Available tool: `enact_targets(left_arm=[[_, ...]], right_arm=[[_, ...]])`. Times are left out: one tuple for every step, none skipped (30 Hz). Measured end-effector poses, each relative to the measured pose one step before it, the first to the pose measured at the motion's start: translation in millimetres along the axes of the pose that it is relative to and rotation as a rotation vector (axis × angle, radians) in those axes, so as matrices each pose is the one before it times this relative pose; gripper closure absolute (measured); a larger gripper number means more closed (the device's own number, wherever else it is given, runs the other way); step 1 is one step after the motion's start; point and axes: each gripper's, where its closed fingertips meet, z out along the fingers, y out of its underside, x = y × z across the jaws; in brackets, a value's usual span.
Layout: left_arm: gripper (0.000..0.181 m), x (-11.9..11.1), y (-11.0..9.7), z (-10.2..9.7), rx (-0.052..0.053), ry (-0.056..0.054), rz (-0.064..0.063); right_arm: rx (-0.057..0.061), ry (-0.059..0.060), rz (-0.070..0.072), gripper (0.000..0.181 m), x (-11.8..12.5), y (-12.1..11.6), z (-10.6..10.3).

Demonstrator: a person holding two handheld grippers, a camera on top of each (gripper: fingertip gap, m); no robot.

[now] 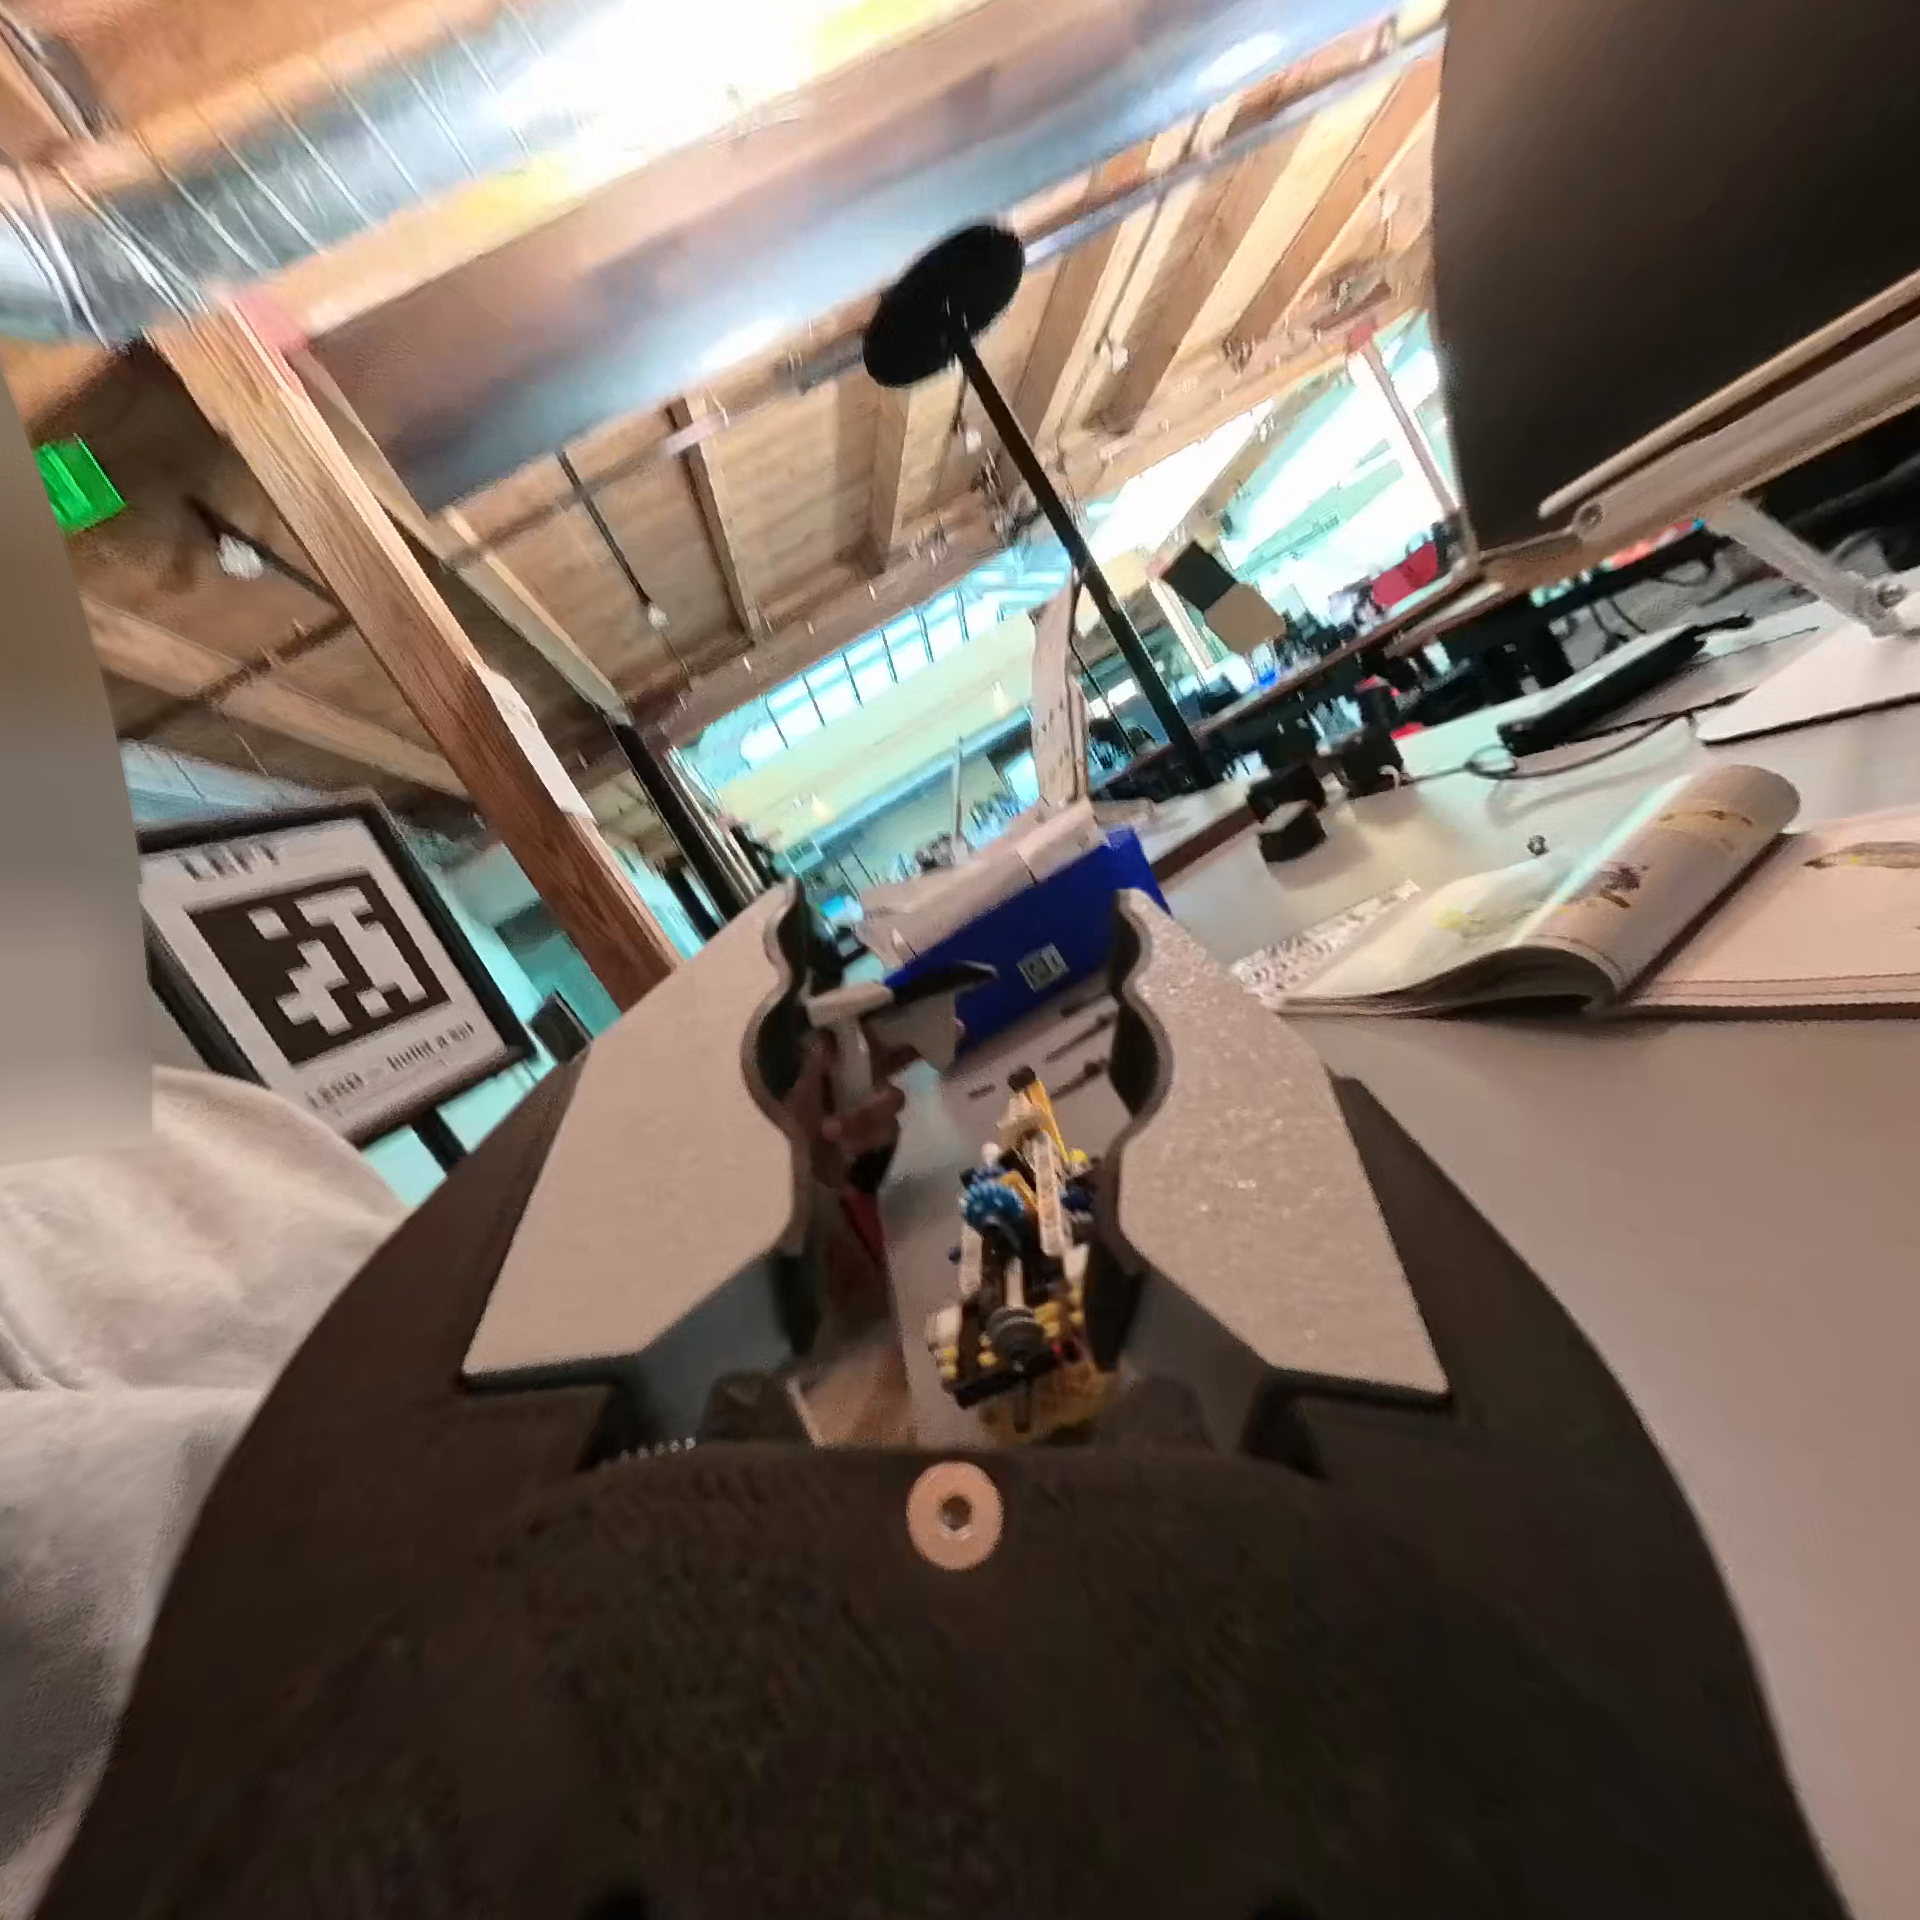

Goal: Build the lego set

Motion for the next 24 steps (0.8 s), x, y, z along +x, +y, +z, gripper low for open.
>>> enact_targets(left_arm=[[0.108,-0.38,3.92,-1.84,-0.015,-0.0306,0.0337],[0.11,-0.06,4.34,-0.9,-0.0185,-0.0254,0.0278],[0.111,0.71,4.3,0.05,-0.0183,-0.0162,0.022],[0.112,1.22,4.01,0.61,-0.0163,-0.009,0.0169],[0.112,1.07,3.88,1.07,-0.0163,-0.0051,0.0129],[0.113,1.24,3.05,1.52,-0.0146,-0.0012,0.0102],[0.113,0.96,1.69,1.67,-0.0093,0.0006,0.0078],[0.113,1.79,0.15,1.73,-0.0027,0.0073,0.0074],[0.114,1.93,-0.47,1.74,0.0006,0.01,0.0063],[0.114,1.7,-1.11,1.76,0.0027,0.0093,0.0047],[0.114,1.64,-1.88,1.89,0.0061,0.0097,0.0059],[0.115,0.95,-2.2,2.14,0.0071,0.007,0.0069],[0.117,0.48,-2.02,2.53,0.0066,0.0049,0.0066],[0.117,0.37,-1.55,3.04,0.0045,0.0059,0.0066],[0.118,0.57,-1.22,3.14,0.002,0.0074,0.0072],[0.118,0.63,-0.99,3.3,0.0,0.0079,0.0056],[0.118,0.73,-1.25,3.5,0.0008,0.0087,0.0039],[0.119,0.8,-1.43,3.39,0.003,0.0095,0.0032],[0.119,0.86,-1.47,3.41,0.0034,0.0096,0.0021],[0.119,0.74,-1.41,3.39,0.0031,0.009,0.002],[0.119,0.83,-1.22,3.29,0.0029,0.0089,0.0027],[0.12,0.75,-0.82,3.35,0.0013,0.0083,0.0021],[0.12,1.03,-0.1,3.51,-0.0026,0.0099,0.0009],[0.12,1.38,0.19,3.36,-0.0042,0.0104,0.0021]], right_arm=[[-0.0439,0.0104,-0.0265,0.125,2.14,6.79,5.21],[-0.056,0.0145,-0.0252,0.124,3.4,9.06,5.64],[-0.0584,0.0115,-0.0226,0.124,3.0,9.96,5.87],[-0.0503,0.0079,-0.0211,0.125,2.1,8.91,5.71],[-0.04,0.003,-0.0185,0.124,0.42,7.46,5.3],[-0.032,-0.0055,-0.014,0.124,-1.54,6.22,4.62],[-0.027,-0.0104,-0.009,0.123,-2.95,5.27,3.55],[-0.0242,-0.0093,-0.0053,0.123,-3.12,4.94,2.49],[-0.0287,-0.0059,-0.0057,0.121,-2.91,5.45,1.93],[-0.043,0.0006,-0.0127,0.118,-2.07,7.61,1.82],[-0.057,0.0158,-0.0227,0.115,-0.25,9.83,2.02],[-0.0606,0.022,-0.0248,0.111,-0.43,9.83,2.28],[-0.0472,0.013,-0.0325,0.111,-2.9,7.34,2.11],[-0.0294,0.0197,-0.036,0.112,-2.93,4.93,1.53],[-0.0207,0.027,-0.031,0.113,-1.98,3.81,1.07],[-0.0222,0.0263,-0.0273,0.111,-1.74,3.98,0.74],[-0.0296,0.0279,-0.0276,0.111,-1.07,5.13,0.45],[-0.0371,0.0303,-0.0297,0.111,-0.37,6.4,0.28],[-0.0404,0.0279,-0.0289,0.11,-0.32,7.64,0.81],[-0.0395,0.0212,-0.0209,0.109,-0.72,7.93,1.64],[-0.0299,0.0138,-0.0095,0.107,-1.22,6.29,2.43],[-0.012,0.0055,0.0024,0.106,-2.05,3.18,2.63],[0.0028,0.0047,0.0137,0.102,-1.72,0.85,3.0],[0.0016,0.0144,0.02,0.097,0.44,0.69,3.16]])
